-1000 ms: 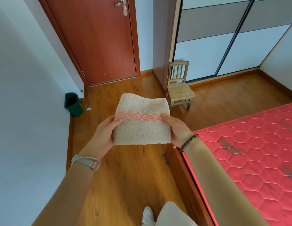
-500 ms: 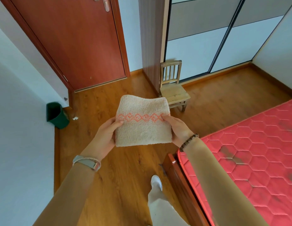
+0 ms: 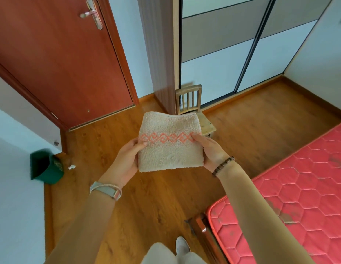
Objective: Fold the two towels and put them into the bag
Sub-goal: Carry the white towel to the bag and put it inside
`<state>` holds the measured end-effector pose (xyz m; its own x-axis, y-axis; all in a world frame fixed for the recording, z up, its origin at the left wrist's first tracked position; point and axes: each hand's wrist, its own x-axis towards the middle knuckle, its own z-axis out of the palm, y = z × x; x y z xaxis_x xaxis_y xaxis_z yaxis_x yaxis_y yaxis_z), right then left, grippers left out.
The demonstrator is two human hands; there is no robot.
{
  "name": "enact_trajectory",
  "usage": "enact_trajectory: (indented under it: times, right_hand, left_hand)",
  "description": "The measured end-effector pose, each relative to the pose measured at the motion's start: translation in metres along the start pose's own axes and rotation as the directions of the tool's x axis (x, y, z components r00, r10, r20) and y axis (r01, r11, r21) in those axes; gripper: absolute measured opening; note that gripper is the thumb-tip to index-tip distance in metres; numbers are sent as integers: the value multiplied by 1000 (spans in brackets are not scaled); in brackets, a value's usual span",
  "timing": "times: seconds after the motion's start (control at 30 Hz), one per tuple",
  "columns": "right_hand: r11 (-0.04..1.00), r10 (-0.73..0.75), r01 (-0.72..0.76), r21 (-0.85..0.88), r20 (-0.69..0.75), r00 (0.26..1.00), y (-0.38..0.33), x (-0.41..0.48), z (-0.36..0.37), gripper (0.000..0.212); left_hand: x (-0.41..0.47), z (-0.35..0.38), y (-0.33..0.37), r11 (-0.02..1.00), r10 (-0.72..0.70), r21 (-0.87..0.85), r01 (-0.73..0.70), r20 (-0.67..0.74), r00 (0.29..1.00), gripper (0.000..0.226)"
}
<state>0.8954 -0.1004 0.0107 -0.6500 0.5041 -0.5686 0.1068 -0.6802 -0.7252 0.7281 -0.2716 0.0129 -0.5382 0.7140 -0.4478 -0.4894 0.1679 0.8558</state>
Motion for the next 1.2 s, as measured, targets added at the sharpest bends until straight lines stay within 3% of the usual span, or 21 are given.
enact_trajectory:
  times: [0.2,0.37,0.5,0.63,0.8,1.2]
  right_hand:
    - [998,18,-12,59,-102,995,-35,51,-20,42]
    - [989,-5,34,146,-194,981,-66,93,-37,35]
    - [979,-66,116,170,-272,960,-99,126,-45,15]
    - [965,-75,156,209,-352,933,-132,153,-46,19]
    - [943,-87,220,250,-454,887,-155,173,-62,23]
    - [857,-134,424,294,-668,732,-171,169,-140,20]
  left_hand:
    - [73,27,29,998,-46,36,42,100,994,27]
    - [152,50,52,990,-112,107,93,188,976,26]
    - [216,75,78,979,-152,171,108,271,950,26]
    - [277,96,108,968,-202,217,128,364,909,38]
    - [338,133,126,948,-275,277,160,451,849,36]
    - [401,250,95,866,-452,464,188,561,694,36]
